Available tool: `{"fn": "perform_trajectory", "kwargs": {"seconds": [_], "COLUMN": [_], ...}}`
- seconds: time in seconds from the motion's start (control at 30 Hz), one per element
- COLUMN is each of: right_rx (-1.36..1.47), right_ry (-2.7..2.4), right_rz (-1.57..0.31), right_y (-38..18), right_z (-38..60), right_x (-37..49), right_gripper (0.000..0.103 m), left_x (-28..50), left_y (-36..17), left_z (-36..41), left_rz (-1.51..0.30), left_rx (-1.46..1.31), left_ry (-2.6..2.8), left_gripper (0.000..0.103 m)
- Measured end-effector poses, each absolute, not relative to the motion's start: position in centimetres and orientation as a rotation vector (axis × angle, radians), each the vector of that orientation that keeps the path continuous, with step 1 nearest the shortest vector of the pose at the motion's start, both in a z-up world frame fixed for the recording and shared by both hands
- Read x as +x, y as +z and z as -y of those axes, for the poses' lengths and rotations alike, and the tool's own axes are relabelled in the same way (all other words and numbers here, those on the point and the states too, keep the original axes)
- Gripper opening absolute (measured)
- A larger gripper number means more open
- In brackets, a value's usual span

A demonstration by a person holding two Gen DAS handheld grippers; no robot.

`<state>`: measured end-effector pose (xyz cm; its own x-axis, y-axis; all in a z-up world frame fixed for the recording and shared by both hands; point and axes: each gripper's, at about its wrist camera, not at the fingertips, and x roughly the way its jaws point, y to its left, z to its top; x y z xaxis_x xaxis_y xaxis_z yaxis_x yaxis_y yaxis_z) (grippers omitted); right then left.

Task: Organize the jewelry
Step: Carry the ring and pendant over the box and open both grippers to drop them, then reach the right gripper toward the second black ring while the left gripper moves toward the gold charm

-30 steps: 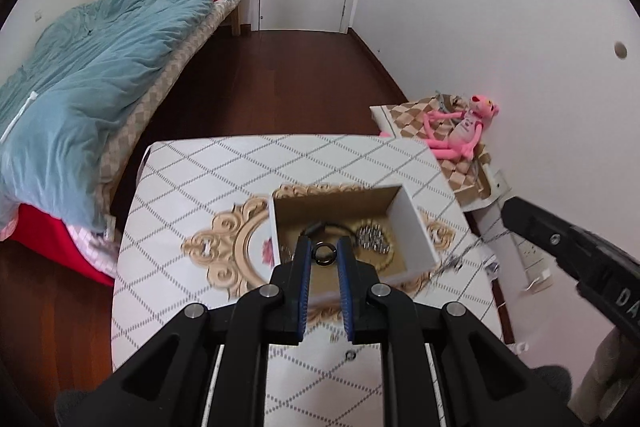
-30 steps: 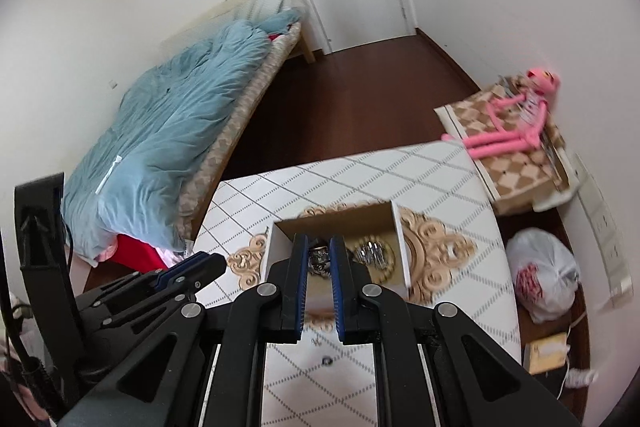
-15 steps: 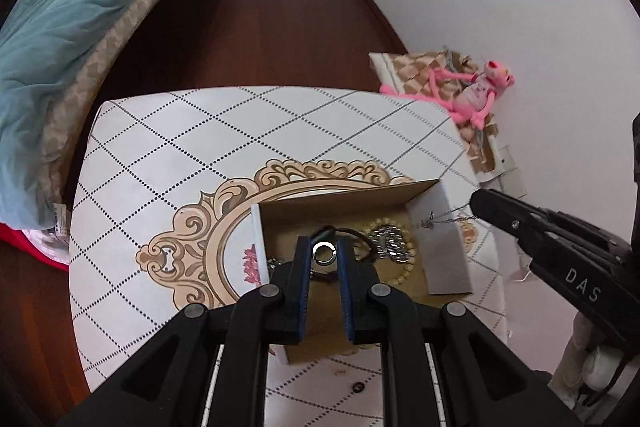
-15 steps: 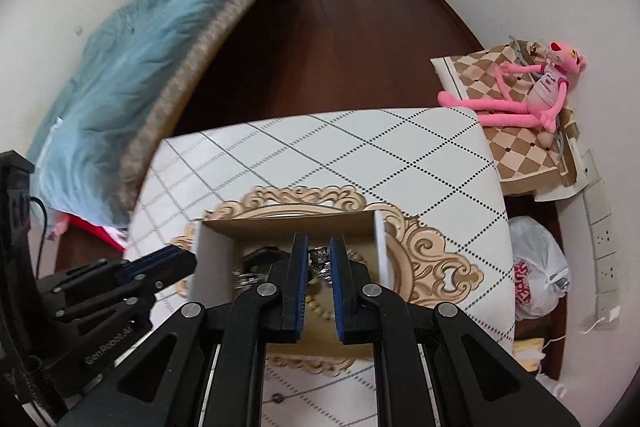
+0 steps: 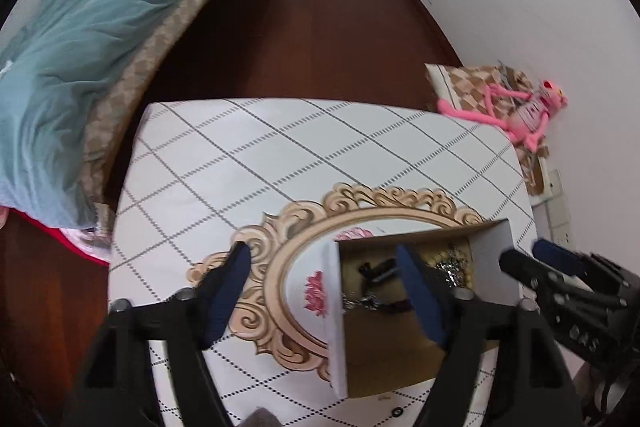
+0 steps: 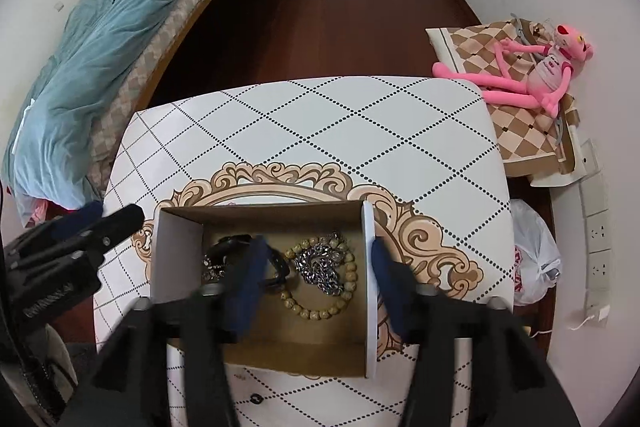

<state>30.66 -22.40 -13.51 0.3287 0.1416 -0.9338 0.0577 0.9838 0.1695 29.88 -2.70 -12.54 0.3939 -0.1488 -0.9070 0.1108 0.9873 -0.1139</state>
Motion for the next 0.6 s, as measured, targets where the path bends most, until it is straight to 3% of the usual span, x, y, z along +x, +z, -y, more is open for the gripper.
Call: {"fn": "perform_trajectory", "kwargs": {"seconds": [0.1,0.13,0.17,0.2,0.23,0.6], "right_rx": [0.166,0.140,0.125,0.116,0.105,0.044], "right_ry": [0.036,0.017,0.006,-0.002,-0.010,-0.075], "right_rz": [-1.230,-1.226,-1.223,-1.223,-1.227,-1.217], "right_y": [-13.2,-13.2,-13.2,-13.3,-13.4,-14.5], "right_z": [22.3,22.1,22.1,22.1,22.0,20.6], "right_x": [29.7,29.2,28.8,28.4,28.0,23.1], "right_gripper": [0.061,0.065,0.080,0.093,0.095,0.098], "left_x": [29.3,28.9,28.4,28.0,27.4,22.7], "left_y": [-12.6,-12.7,-12.9,-13.0,-13.1,-13.3], "left_z": [2.1,1.9,1.8,1.7,1.6,1.9], "left_rz": [-1.151,-1.145,-1.139,-1.133,-1.122,-1.078], "left_rx": [-0.018,-0.003,0.011,0.021,0.034,0.087], "left_ry": [-0.125,-0.107,-0.091,-0.082,-0.072,-0.048], "left_gripper": [0.075,0.082,0.094,0.100,0.102,0.102]}}
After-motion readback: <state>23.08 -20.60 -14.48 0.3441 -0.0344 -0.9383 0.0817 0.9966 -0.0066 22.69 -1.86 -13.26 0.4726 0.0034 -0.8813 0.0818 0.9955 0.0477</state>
